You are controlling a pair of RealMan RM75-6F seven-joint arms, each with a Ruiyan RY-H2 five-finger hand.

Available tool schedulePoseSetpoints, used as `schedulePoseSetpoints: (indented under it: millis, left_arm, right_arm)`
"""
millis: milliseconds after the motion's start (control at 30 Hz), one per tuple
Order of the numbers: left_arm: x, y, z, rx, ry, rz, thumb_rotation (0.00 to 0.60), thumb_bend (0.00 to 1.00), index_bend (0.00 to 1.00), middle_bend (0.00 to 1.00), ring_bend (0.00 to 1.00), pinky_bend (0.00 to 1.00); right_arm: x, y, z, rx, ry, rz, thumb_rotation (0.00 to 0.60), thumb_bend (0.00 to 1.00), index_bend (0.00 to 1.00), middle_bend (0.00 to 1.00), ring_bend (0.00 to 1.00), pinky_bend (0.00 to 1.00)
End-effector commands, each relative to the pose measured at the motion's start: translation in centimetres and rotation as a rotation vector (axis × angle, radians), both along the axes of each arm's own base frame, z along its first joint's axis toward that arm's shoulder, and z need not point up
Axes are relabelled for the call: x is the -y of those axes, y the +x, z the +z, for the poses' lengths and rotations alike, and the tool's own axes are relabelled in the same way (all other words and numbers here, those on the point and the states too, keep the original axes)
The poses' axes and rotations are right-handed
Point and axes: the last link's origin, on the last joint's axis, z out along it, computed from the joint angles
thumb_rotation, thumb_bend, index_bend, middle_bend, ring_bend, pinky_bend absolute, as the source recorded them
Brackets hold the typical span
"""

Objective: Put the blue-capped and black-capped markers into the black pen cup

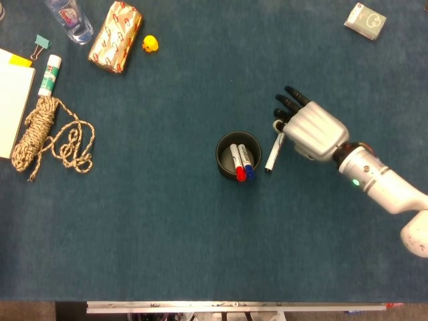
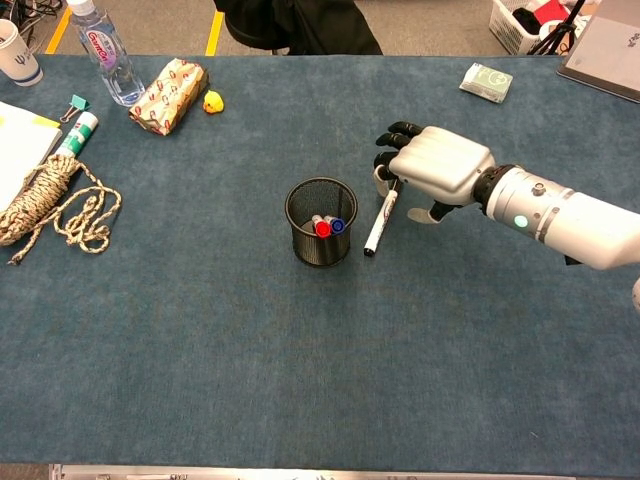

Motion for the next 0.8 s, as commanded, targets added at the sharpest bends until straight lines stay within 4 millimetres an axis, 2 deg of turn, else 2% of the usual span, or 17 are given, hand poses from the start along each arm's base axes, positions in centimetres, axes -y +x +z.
schedulePoseSetpoints:
  millis: [33, 367, 800]
  left_arm:
    - [0.0, -0.1, 0.0, 0.0, 0.001, 0.002, 0.6, 0.42, 0.36, 0.33, 0.32, 0.22]
    - [0.2, -0.4, 0.1, 0.004, 0.0, 0.014, 0.6, 0.42, 0.36, 0.33, 0.32, 0.22]
    - [0.4, -0.5, 0.3, 0.008, -0.002, 0.022, 0.6, 0.42, 0.36, 0.33, 0.32, 0.22]
  right_arm:
    - [-0.1, 0.1, -0.4, -0.006, 0.002, 0.011, 0.6, 0.27, 0.43, 0.3, 0.09, 0.06]
    - [0.2, 0.0, -2.5, -0.041, -0.021, 0.058, 0.6, 0.27, 0.44, 0.3, 0.09, 0.06]
    - [0.6, 0.0, -3.6, -0.034, -0.036, 0.058, 0.6, 0.29, 0.48, 0.32, 0.12, 0.07]
